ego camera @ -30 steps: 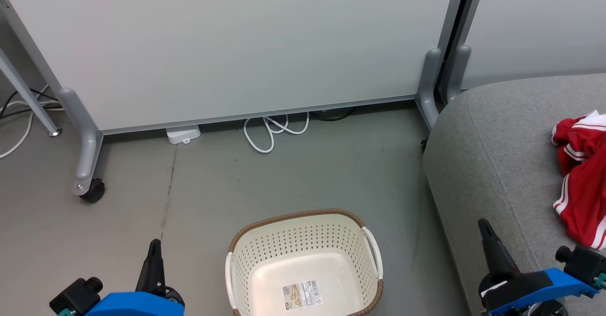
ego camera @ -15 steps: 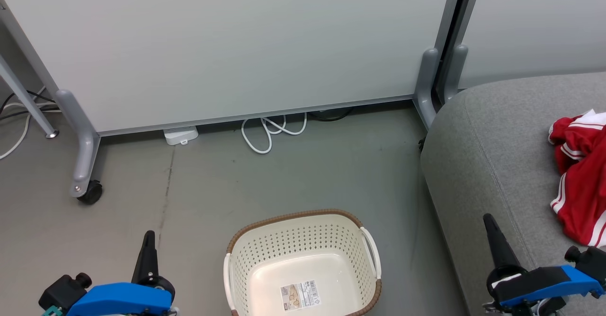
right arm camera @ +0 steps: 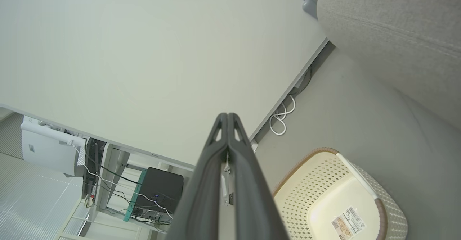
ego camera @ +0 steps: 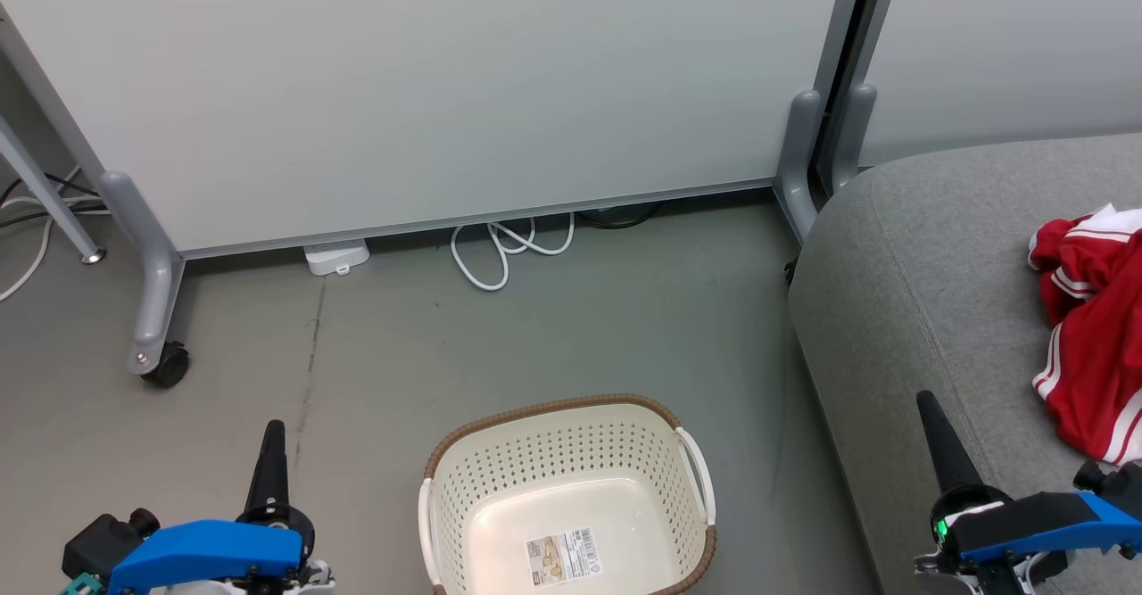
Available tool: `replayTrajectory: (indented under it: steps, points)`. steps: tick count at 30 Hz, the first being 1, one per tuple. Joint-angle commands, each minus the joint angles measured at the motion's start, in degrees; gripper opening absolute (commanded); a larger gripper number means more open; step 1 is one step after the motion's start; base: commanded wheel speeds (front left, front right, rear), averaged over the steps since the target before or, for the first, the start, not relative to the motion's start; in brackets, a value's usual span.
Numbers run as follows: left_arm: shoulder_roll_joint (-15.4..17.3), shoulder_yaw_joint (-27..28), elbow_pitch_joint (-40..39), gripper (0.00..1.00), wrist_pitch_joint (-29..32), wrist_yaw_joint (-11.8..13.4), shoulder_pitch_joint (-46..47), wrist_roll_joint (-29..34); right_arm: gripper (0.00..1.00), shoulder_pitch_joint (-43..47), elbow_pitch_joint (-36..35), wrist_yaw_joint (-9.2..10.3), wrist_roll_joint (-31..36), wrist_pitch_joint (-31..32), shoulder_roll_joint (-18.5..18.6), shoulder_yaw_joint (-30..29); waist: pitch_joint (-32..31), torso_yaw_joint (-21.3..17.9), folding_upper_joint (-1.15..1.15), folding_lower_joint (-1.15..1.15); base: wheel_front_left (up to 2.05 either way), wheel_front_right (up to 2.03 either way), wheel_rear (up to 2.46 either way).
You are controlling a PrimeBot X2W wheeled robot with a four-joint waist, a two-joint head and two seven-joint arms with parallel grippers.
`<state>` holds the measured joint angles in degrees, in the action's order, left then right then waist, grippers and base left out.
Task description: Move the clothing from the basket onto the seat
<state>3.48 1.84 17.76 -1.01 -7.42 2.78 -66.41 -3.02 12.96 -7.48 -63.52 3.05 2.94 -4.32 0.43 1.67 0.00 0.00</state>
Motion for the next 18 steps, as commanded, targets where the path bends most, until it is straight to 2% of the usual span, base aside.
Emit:
replayTrajectory:
  steps: [1, 18]
  points:
    - [0.1, 0.6, -0.9, 0.00, 0.6, -0.1, 1.5, -1.9, 0.00, -1.3, -0.3, -0.02, -2.2, 0.4, 0.0, -0.4, 0.0, -0.1, 0.00, 0.00, 0.00, 0.00, 0.00]
    - [-0.1, 2.1, -1.9, 0.00, 2.9, -0.1, 2.3, -9.6, 0.00, -2.0, 0.2, -0.02, -10.7, 1.4, 0.0, -1.0, -0.1, -0.5, 0.00, 0.00, 0.00, 0.00, 0.00]
